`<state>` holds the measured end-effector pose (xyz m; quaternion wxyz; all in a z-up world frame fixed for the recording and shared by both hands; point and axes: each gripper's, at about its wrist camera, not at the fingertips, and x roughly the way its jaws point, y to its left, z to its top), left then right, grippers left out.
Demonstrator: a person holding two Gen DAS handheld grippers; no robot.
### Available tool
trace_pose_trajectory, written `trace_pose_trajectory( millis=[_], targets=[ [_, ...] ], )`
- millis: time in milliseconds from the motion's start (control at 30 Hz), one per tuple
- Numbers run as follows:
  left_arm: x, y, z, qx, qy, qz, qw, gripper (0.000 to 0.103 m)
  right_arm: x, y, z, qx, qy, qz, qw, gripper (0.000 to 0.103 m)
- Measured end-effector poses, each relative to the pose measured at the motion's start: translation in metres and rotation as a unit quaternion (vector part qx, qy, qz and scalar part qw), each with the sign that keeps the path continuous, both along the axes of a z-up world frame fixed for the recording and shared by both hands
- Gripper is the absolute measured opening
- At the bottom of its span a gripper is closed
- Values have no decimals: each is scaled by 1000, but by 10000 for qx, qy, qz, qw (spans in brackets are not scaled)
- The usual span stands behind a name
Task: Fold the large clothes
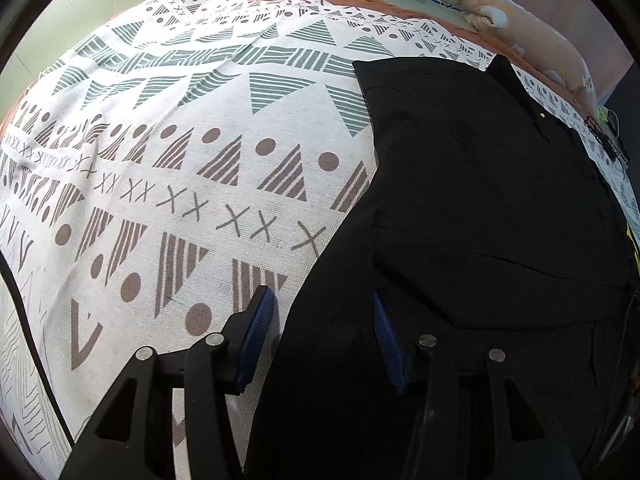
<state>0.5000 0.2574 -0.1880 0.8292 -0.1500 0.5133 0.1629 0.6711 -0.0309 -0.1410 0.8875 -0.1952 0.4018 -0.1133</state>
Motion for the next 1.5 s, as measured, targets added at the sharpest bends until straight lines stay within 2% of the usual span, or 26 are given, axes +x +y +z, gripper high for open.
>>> trace_pose_trajectory(
  millis=[100, 267, 333, 367, 433, 467, 500, 600, 700, 833, 933, 1000, 1033, 1100, 1133, 1233, 1267, 1333, 1500],
  targets=[
    [2, -10, 5, 259, 113, -165, 9995, 52, 6, -4, 4, 177, -2, -104, 9998, 93],
    [3, -19, 20, 98, -43, -292, 9995, 52, -19, -36, 48, 1541, -30, -8, 9881, 93],
    [0, -19, 28, 6, -203, -259, 9995, 52, -32, -49, 59, 2076, -105, 114, 9781, 93],
    [-2, -19, 33, -64, -291, -250, 9992, 55, -38, -57, 64, 2328, -163, 136, 9723, 93],
    [-7, -22, 44, -286, -559, -308, 9975, 74, -54, -74, 70, 2805, -316, 195, 9591, 93],
    [-9, -25, 49, -428, -702, -370, 9959, 89, -62, -85, 72, 3023, -405, 159, 9522, 93],
    [-9, -27, 52, -523, -775, -400, 9948, 97, -71, -96, 73, 3185, -487, 83, 9466, 93],
    [-14, -36, 64, -696, -987, -443, 9917, 98, -97, -128, 76, 3579, -749, -190, 9306, 93],
    [-16, -46, 70, -827, -1105, -519, 9891, 98, -124, -145, 76, 3712, -993, -457, 9221, 94],
    [-21, -62, 80, -888, -1264, -675, 9857, 98, -156, -175, 66, 4055, -1220, -827, 9021, 95],
    [-27, -69, 86, -1041, -1437, -756, 9812, 98, -172, -192, 65, 4106, -1405, -1062, 8946, 95],
    [-29, -74, 87, -1231, -1533, -830, 9770, 98, -177, -210, 60, 4293, -1521, -1188, 8823, 95],
    [-30, -76, 87, -1265, -1541, -852, 9762, 98, -180, -218, 57, 4498, -1534, -1222, 8713, 95],
    [-30, -85, 85, -1190, -1470, -880, 9780, 98, -187, -231, 51, 4799, -1541, -1289, 8540, 95],
    [-29, -89, 83, -1138, -1429, -909, 9790, 98, -187, -236, 48, 4832, -1539, -1360, 8511, 95],
    [-28, -102, 77, -1021, -1325, -1063, 9802, 98, -185, -247, 43, 4597, -1710, -1578, 8571, 95],
    [-28, -103, 76, -958, -1299, -1072, 9810, 98, -182, -252, 41, 4619, -1755, -1559, 8553, 95],
    [-28, -102, 74, -868, -1274, -1038, 9826, 98, -173, -259, 39, 4756, -1798, -1422, 8492, 95],
    [-25, -89, 65, -840, -1206, -765, 9862, 97, -144, -278, 22, 4779, -1776, -1513, 8469, 95]
  ],
)
